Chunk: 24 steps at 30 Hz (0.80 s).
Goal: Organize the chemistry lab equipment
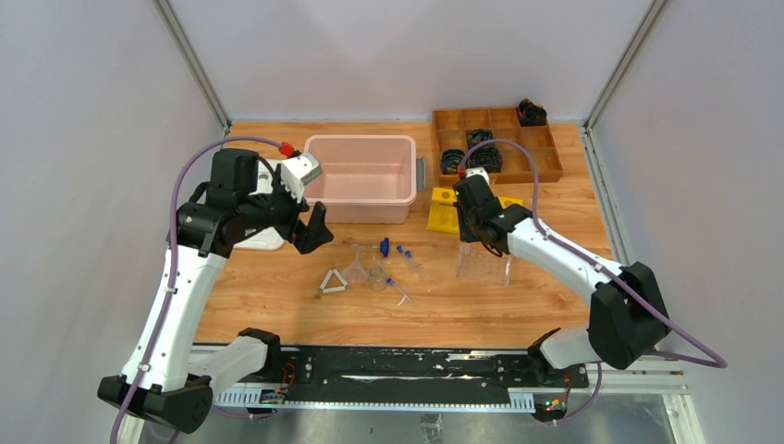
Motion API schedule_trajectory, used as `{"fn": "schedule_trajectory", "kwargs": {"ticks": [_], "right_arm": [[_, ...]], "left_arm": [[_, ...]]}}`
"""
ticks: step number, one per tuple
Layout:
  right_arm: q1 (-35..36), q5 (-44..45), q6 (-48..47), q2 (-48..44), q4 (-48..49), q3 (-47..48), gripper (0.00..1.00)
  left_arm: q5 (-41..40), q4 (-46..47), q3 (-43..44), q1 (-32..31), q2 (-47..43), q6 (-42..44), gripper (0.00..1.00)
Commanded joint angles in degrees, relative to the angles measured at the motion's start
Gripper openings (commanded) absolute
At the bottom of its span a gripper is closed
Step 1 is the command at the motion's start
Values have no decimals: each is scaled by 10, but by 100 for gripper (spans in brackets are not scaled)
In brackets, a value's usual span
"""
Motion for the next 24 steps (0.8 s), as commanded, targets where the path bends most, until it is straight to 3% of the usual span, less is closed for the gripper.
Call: {"fn": "schedule_trajectory", "kwargs": {"ticks": [1, 19, 22, 24], "right_arm": [[-11, 3, 1, 9, 32, -15, 0], [-13, -12, 16, 29, 45, -37, 1], [-13, -16, 22, 27, 46, -40, 28], [-13, -16, 27, 18, 47, -42, 40]], "left_arm": [[0, 9, 12, -3, 0, -1, 100], [-4, 9, 15, -3, 3, 5, 100], [-5, 9, 17, -3, 3, 5, 100], [-6, 9, 17, -3, 3, 4, 100]]}}
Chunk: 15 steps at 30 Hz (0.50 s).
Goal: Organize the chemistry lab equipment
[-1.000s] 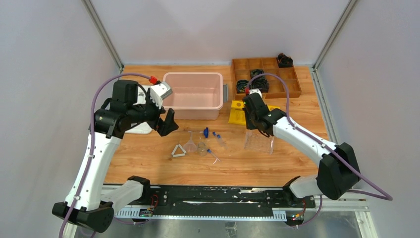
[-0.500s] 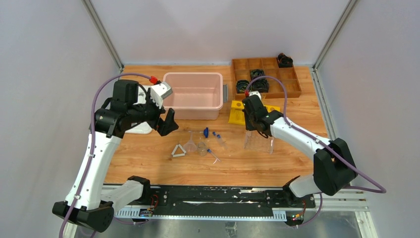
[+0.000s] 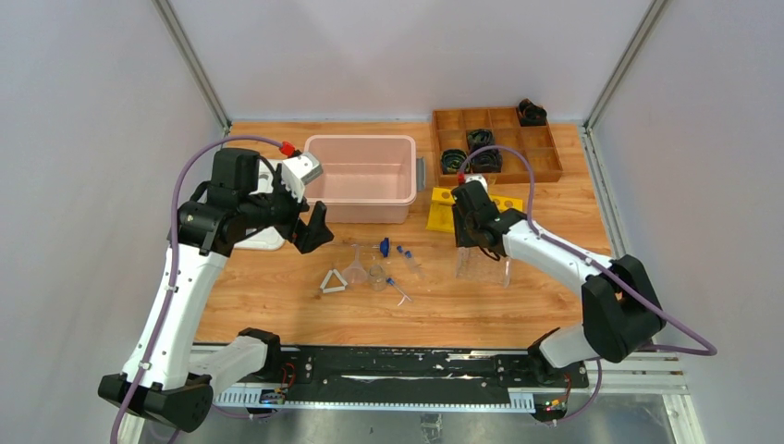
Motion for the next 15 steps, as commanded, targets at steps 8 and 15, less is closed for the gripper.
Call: {"fn": "schedule_trajectory", "kwargs": {"ticks": [8, 15], "right_arm": [[-1, 13, 28, -85, -26, 21, 55], [75, -4, 58, -77, -36, 65, 44]], "left_arm": [[-1, 9, 25, -3, 0, 0, 100], [-6, 9, 26, -3, -3, 0, 100]]}}
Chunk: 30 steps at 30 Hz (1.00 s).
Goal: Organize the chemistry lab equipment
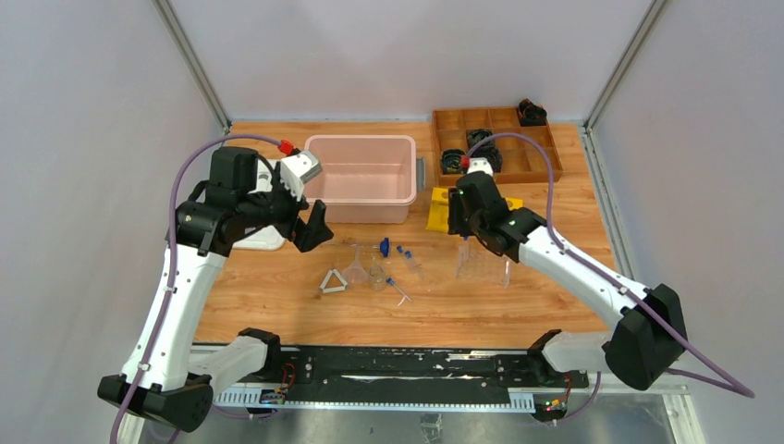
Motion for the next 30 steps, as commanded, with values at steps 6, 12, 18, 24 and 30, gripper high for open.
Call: {"fn": "schedule_trajectory", "kwargs": {"ticks": [6, 12, 18, 24, 30], "right_arm": [[115, -39, 48, 131, 8, 64, 45], [118, -45, 46, 227, 30, 92, 38], [118, -54, 49, 282, 33, 114, 34], [118, -56, 53, 310, 39, 114, 33], [118, -48, 59, 326, 39, 112, 29]], "left_arm": [[-11, 9, 14, -3, -8, -1, 100], [-13, 9, 12, -3, -15, 0, 100], [-12, 9, 14, -3, -12, -3, 100], [-14, 9, 17, -3, -13, -2, 100], [-14, 9, 17, -3, -16, -3, 100]]}}
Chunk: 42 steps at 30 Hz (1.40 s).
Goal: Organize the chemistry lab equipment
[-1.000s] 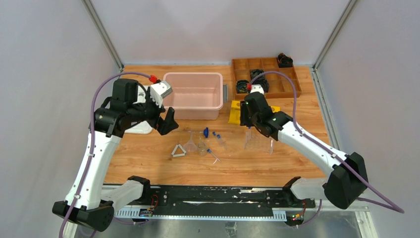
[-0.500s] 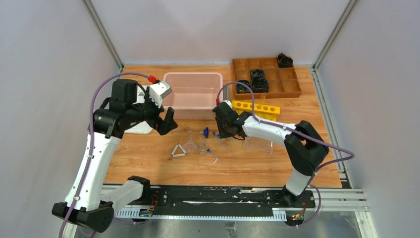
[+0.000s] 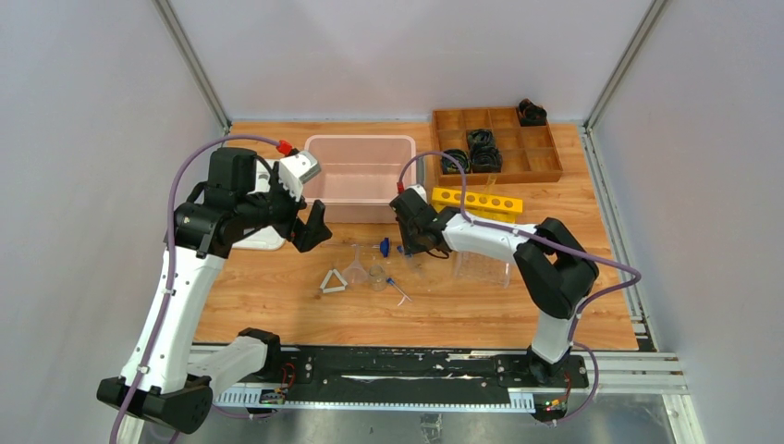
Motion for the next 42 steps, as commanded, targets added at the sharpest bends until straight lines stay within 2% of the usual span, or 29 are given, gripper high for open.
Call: {"fn": "schedule_trajectory", "kwargs": {"ticks": [1, 8, 15, 17, 24, 33, 42], "right_arm": [[3, 4, 13, 24, -13, 5, 29], [6, 11, 30, 4, 10, -32, 27], [15, 55, 25, -82, 83, -101, 41], [18, 65, 19, -100, 97, -113, 41], [37, 80, 10, -118, 126, -140, 37], [52, 95, 28, -58, 118, -127, 32], [56, 125, 50, -40, 106, -126, 27]], "left_arm": [[-3, 9, 16, -3, -11, -3, 100], [-4, 9, 18, -3, -14, -3, 100], [-2, 9, 21, -3, -12, -8, 100], [-5, 9, 21, -3, -15, -7, 100], [-8, 9, 20, -3, -16, -8, 100], [-13, 0, 20, -3, -18, -1, 100], [-13, -1, 20, -3, -16, 0, 100]]}}
